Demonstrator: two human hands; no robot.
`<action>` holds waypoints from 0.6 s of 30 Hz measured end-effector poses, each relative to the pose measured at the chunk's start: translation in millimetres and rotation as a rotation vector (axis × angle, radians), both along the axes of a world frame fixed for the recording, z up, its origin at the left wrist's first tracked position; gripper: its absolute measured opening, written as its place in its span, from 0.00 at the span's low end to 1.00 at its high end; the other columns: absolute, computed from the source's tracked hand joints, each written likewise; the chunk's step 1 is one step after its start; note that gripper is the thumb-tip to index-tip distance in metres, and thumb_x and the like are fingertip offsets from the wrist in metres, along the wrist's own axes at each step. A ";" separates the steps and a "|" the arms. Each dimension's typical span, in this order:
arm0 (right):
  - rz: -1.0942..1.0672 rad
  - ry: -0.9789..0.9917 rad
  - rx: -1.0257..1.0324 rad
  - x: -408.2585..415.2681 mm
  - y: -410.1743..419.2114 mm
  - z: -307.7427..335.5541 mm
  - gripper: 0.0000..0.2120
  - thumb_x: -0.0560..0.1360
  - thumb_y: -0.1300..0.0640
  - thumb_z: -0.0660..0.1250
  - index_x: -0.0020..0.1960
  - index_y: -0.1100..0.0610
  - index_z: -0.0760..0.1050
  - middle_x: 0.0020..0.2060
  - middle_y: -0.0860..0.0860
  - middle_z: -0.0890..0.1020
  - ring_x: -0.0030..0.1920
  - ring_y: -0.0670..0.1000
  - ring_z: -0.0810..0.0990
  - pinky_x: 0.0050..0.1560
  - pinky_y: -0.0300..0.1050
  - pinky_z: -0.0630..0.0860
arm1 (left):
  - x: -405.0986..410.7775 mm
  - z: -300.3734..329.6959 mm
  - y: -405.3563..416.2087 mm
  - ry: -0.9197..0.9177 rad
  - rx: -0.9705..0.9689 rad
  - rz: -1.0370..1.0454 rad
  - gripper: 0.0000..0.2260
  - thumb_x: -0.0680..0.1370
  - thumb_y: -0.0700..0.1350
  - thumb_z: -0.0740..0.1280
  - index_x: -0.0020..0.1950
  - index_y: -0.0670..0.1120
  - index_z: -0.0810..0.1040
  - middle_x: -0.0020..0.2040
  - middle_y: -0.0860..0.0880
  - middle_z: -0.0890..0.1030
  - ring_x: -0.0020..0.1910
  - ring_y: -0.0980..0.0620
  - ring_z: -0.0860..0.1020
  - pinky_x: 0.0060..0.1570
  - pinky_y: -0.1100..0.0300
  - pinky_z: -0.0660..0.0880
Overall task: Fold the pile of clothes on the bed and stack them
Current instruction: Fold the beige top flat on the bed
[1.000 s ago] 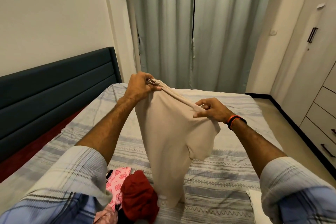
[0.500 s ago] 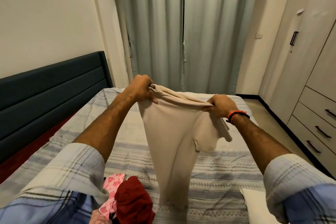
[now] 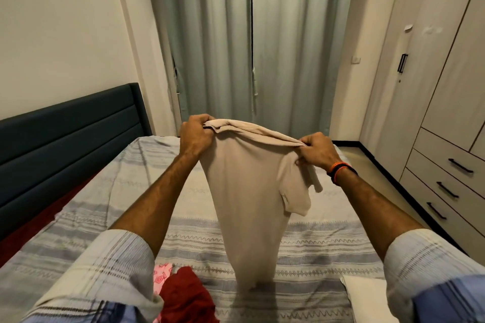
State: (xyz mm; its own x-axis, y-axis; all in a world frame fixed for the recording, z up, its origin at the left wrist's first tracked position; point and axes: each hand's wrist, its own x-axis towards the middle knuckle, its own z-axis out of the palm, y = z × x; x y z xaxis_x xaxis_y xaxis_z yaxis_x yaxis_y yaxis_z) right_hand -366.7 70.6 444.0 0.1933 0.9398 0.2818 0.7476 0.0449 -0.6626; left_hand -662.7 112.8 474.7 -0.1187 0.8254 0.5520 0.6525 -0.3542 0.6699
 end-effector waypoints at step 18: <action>-0.020 0.012 -0.153 -0.2 85.4 -48.5 0.13 0.73 0.57 0.68 0.29 0.55 0.80 0.29 0.54 0.84 0.38 0.55 0.84 0.46 0.50 0.81 | 13.2 -48.2 98.4 -0.086 -0.265 0.092 0.07 0.77 0.51 0.69 0.50 0.53 0.85 0.50 0.48 0.84 0.50 0.44 0.80 0.50 0.53 0.78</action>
